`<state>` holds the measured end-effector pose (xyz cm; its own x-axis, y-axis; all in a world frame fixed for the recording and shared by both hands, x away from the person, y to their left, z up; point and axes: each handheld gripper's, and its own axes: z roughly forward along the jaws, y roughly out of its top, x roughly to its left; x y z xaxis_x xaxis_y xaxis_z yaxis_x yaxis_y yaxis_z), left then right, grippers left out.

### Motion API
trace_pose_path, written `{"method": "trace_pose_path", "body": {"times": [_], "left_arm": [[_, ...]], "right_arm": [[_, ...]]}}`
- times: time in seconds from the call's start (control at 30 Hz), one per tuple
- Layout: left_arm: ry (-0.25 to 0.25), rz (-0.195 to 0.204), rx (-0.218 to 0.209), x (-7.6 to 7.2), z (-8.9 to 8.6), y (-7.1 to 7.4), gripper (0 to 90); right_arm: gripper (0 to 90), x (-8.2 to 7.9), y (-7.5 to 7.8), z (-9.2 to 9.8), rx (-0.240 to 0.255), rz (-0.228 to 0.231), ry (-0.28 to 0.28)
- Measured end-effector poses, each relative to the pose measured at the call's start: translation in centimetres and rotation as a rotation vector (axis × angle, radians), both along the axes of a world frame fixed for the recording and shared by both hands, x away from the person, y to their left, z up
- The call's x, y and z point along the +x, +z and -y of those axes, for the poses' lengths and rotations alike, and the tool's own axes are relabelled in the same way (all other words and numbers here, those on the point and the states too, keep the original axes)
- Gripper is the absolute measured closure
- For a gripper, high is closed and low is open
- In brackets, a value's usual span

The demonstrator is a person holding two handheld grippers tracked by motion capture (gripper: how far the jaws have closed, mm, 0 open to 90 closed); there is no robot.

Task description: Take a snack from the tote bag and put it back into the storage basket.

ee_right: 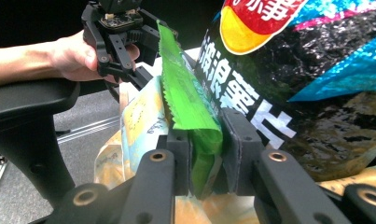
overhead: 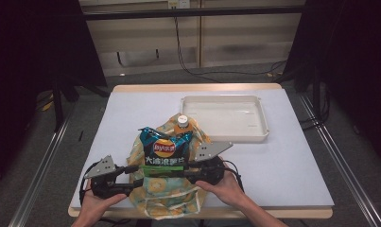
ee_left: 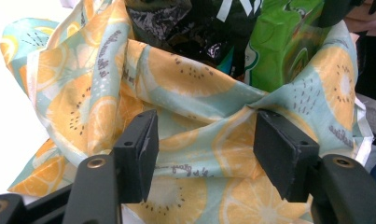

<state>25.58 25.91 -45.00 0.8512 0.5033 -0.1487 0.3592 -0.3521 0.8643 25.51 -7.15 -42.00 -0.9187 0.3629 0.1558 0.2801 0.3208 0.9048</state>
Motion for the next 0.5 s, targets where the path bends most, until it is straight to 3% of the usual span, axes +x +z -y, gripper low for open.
{"method": "trace_pose_path", "body": {"times": [0.13,0.5], "left_arm": [[0.009,0.001,-0.047,0.0,-0.3,0.2,38.1],[0.018,-0.02,-0.083,0.0,-0.6,0.4,36.4]], "right_arm": [[76.5,0.0,0.2,0.2,0.008,0.008,-0.004],[77.7,0.0,2.1,1.5,0.061,0.045,-0.009]]}}
